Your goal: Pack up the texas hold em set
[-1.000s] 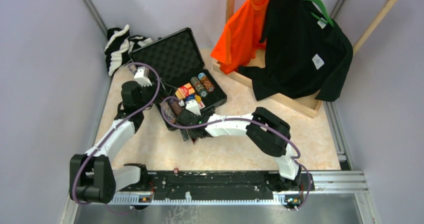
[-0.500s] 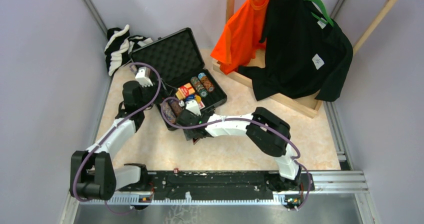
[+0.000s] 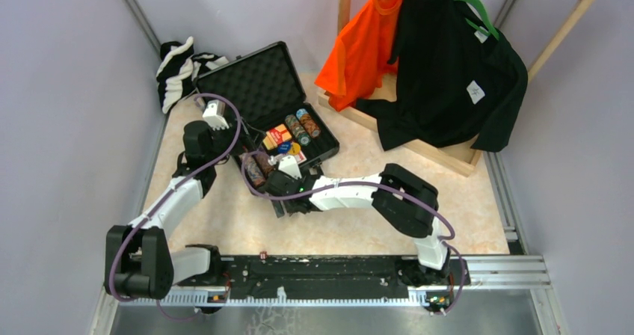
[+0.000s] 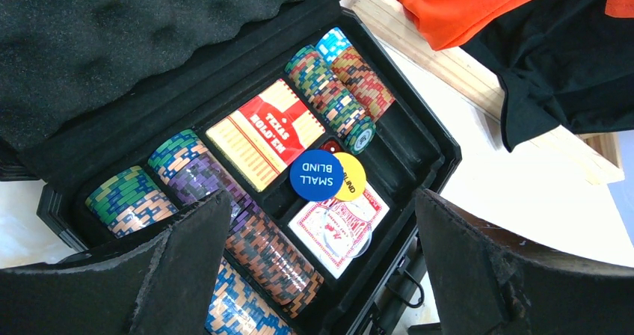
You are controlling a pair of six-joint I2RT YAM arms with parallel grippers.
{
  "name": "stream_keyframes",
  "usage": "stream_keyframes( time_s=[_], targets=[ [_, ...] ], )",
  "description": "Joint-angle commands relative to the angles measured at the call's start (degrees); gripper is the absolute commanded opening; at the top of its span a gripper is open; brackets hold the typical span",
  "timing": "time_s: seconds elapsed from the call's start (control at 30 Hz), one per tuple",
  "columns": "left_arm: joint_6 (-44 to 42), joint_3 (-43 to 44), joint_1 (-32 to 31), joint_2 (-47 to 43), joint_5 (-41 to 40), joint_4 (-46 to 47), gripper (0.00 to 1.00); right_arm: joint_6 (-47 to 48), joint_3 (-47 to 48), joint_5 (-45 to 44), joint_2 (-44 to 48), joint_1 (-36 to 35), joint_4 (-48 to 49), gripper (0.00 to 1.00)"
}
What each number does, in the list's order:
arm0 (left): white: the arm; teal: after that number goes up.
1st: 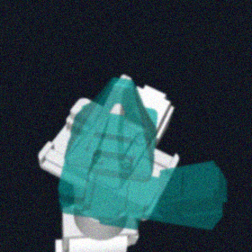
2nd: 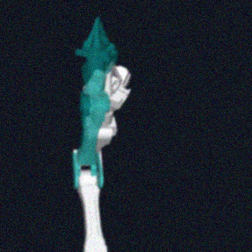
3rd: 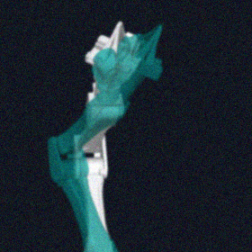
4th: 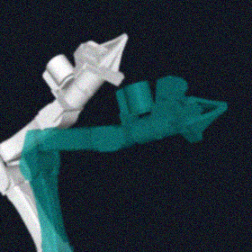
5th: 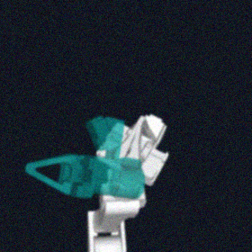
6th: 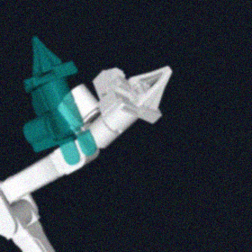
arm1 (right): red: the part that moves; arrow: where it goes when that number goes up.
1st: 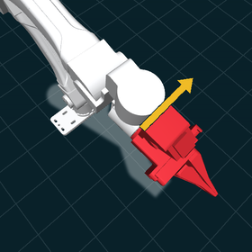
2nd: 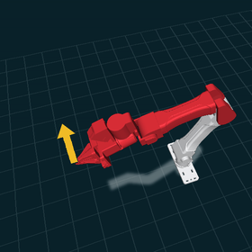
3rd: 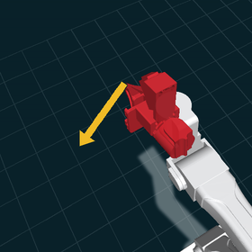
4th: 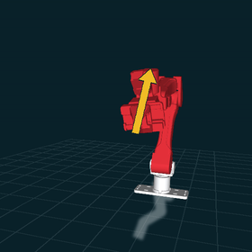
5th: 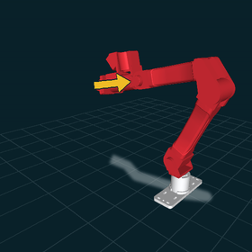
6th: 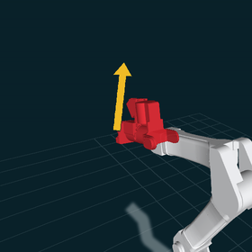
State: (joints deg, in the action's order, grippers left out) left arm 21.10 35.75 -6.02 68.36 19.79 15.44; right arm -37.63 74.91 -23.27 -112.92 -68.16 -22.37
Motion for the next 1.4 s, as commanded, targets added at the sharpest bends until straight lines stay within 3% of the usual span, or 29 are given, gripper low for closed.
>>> stream_keyframes(
  time_s=[0.0, 0.17, 0.73, 0.97, 1.37],
  targets=[
    [-0.21, 0.74, -0.17, -0.58, 1.13, 2.00, 0.97, -2.09, -2.17, -1.22, 2.80, -0.57, -2.30, 0.85],
    [-0.24, 0.67, -0.13, -0.68, 1.19, 1.96, 0.97, -1.97, -2.43, -0.95, 3.33, -0.64, -2.09, 0.85],
    [-0.34, 0.40, -0.13, -0.96, 1.07, 2.05, 0.97, -2.74, -0.89, -0.46, 2.13, -1.96, -2.66, 0.64],
    [-0.53, 0.53, -0.15, -0.77, 0.91, 1.96, 0.97, -0.25, -0.54, -3.23, 1.12, -1.90, -2.84, 0.77],
    [-0.77, 0.56, -0.13, 0.01, 0.95, 2.24, 0.97, 4.37, 0.36, -3.36, 0.35, -1.54, -0.63, 0.76]
  ],
)
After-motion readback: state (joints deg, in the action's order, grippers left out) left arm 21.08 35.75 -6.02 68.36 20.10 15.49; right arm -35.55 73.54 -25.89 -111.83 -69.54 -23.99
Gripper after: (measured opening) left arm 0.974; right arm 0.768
